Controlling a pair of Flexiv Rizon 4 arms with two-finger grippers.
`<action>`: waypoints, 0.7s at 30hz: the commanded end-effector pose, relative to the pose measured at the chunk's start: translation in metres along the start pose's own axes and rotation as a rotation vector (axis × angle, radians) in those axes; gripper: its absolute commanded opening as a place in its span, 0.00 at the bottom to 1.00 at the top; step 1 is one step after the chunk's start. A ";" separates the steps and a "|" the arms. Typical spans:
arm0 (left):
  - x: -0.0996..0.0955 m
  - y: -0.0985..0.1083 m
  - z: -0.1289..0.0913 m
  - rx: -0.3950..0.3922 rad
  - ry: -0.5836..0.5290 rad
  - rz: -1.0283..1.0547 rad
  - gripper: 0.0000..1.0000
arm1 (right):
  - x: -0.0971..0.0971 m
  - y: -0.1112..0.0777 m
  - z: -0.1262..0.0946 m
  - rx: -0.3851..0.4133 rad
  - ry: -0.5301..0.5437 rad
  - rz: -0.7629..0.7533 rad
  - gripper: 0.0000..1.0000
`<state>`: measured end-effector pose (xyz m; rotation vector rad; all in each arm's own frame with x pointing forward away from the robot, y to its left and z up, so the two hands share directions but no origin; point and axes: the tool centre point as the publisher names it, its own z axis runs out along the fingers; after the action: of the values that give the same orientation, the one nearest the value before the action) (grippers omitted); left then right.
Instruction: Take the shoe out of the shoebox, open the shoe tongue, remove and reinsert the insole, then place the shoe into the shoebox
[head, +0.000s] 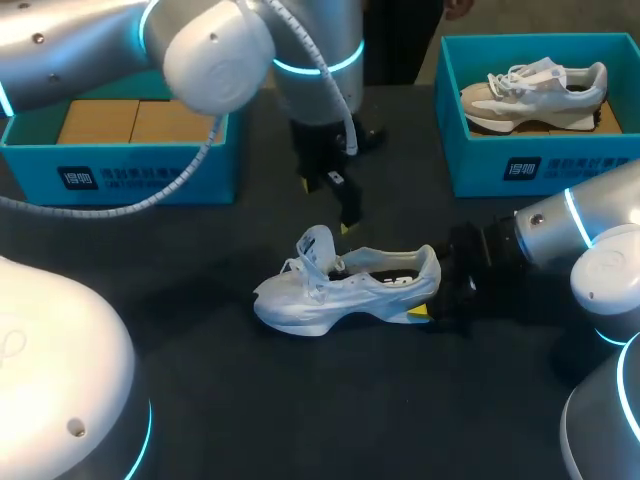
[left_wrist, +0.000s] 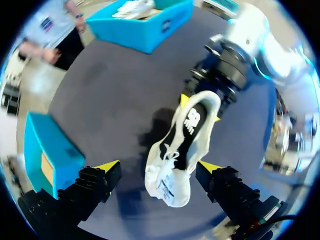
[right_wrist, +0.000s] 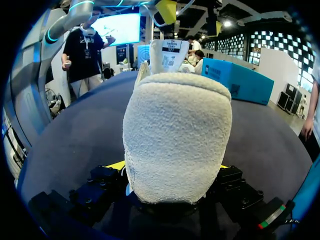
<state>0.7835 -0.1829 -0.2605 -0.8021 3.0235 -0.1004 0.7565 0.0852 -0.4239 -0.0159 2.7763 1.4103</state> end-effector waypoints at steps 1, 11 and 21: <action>0.005 -0.010 0.004 -0.046 0.028 0.396 1.00 | 0.000 -0.001 0.007 0.003 0.001 0.000 0.00; 0.020 -0.018 0.012 -0.039 0.058 0.449 0.00 | 0.000 -0.001 0.007 0.003 0.001 0.000 0.00; 0.023 -0.021 0.014 -0.042 0.062 0.437 0.00 | 0.000 -0.001 0.007 0.003 0.001 0.000 0.00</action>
<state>0.7744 -0.2131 -0.2726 -0.1270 3.1815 -0.0568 0.7565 0.0852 -0.4239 -0.0160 2.7763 1.4104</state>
